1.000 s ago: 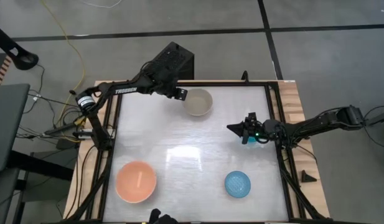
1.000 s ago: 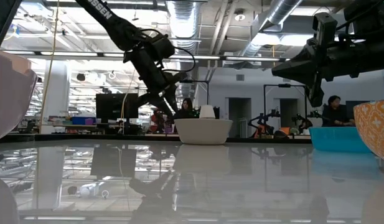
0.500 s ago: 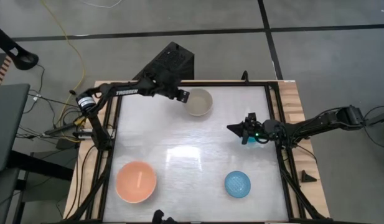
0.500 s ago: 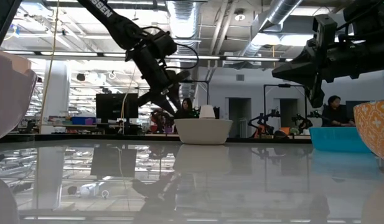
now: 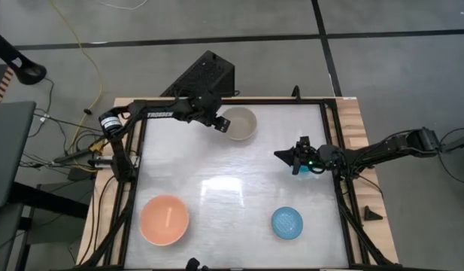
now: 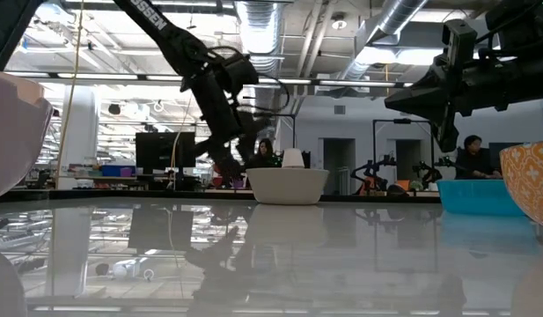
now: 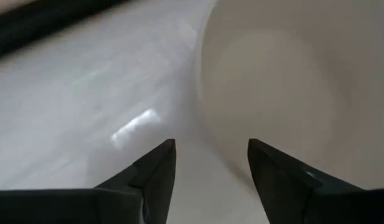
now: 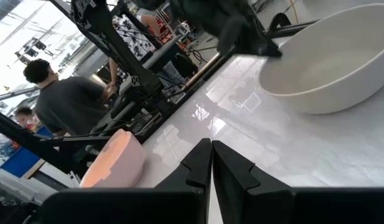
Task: Nest bowls inside each other
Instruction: Stack the gray bowl on top of the orange bowl
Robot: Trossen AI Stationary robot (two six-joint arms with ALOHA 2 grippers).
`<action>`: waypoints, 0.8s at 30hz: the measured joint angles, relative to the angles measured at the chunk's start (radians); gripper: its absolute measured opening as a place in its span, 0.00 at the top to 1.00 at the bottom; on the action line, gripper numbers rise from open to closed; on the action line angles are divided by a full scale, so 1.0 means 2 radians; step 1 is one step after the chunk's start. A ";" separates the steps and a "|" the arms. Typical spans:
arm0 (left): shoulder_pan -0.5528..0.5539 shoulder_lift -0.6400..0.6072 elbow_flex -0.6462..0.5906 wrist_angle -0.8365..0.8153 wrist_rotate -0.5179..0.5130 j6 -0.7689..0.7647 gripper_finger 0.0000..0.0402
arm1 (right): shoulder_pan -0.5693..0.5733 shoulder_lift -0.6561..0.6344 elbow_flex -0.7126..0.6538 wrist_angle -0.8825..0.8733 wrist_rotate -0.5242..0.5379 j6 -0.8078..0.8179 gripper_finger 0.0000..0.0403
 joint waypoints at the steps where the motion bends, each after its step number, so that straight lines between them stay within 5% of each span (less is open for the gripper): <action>1: -0.002 0.007 0.000 0.005 0.004 -0.002 0.53 | 0.003 0.000 0.000 0.000 0.000 0.000 0.88; 7: -0.006 0.033 0.001 -0.009 0.049 -0.036 0.53 | 0.031 0.000 0.000 -0.001 0.000 0.004 0.88; 14: -0.009 0.028 0.000 -0.029 0.030 -0.026 0.56 | 0.063 0.000 0.000 -0.003 0.013 0.004 0.88; 24: -0.012 0.008 0.000 -0.064 0.091 0.001 0.97 | 0.068 0.000 0.000 -0.006 0.015 0.004 0.88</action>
